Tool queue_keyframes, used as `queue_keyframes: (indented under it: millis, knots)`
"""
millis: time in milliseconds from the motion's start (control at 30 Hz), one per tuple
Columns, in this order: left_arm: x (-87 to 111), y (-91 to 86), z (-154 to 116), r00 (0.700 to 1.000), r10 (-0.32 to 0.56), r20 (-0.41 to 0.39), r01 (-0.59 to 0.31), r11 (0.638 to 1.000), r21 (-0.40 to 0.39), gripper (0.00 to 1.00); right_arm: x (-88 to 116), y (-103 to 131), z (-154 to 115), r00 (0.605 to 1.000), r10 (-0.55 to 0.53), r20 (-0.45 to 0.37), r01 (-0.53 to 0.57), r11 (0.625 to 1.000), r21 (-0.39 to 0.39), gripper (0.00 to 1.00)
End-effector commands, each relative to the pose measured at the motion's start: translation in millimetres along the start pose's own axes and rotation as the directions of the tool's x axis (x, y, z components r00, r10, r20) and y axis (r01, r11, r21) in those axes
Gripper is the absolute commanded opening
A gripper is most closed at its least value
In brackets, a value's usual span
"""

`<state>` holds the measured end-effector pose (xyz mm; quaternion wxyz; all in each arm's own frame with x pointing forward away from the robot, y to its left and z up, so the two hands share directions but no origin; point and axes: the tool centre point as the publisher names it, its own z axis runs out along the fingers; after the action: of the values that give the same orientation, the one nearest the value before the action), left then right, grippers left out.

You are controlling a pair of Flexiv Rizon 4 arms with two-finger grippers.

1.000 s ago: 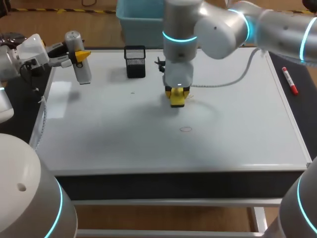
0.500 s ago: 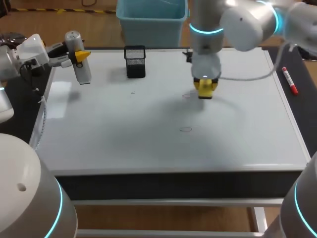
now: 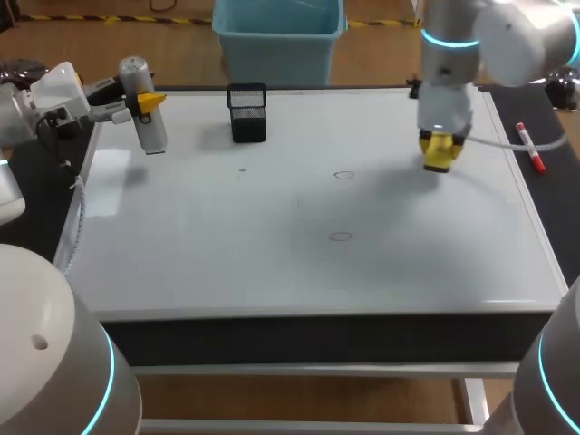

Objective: Pick up the inspection probe, press it on each red-marked spot on the whiteboard one by one, put down the probe, pick up the eraser, and wipe off all the red marks.

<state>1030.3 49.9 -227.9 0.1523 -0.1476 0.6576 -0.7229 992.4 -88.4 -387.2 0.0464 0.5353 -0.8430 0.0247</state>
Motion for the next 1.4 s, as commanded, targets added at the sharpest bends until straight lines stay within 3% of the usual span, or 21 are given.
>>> queue_keyframes:
  millis: [33, 267, 567, 1400]
  knots:
    - [-1.0, -0.1, 1, 1.000, 0.000, -0.002, 0.000, 1.000, 0.002, 0.00, 34, -12, 3, 1.000, 0.010, 0.025, -0.010, 1.000, -0.013, 0.00]
    - [-1.0, -0.1, 1, 1.000, 0.000, -0.002, 0.000, 1.000, 0.002, 0.00, 63, -29, 5, 0.996, 0.059, 0.066, -0.057, 0.998, -0.021, 0.00]
    - [-1.0, -0.1, 1, 1.000, 0.000, -0.002, 0.000, 1.000, 0.002, 0.00, 82, -37, 10, 0.991, 0.097, 0.096, -0.094, 0.995, -0.030, 0.00]
    - [-1.0, -0.1, 1, 1.000, 0.000, -0.002, 0.000, 1.000, 0.002, 0.00, 88, -42, 11, 0.985, 0.135, 0.106, -0.132, 0.991, -0.037, 0.00]
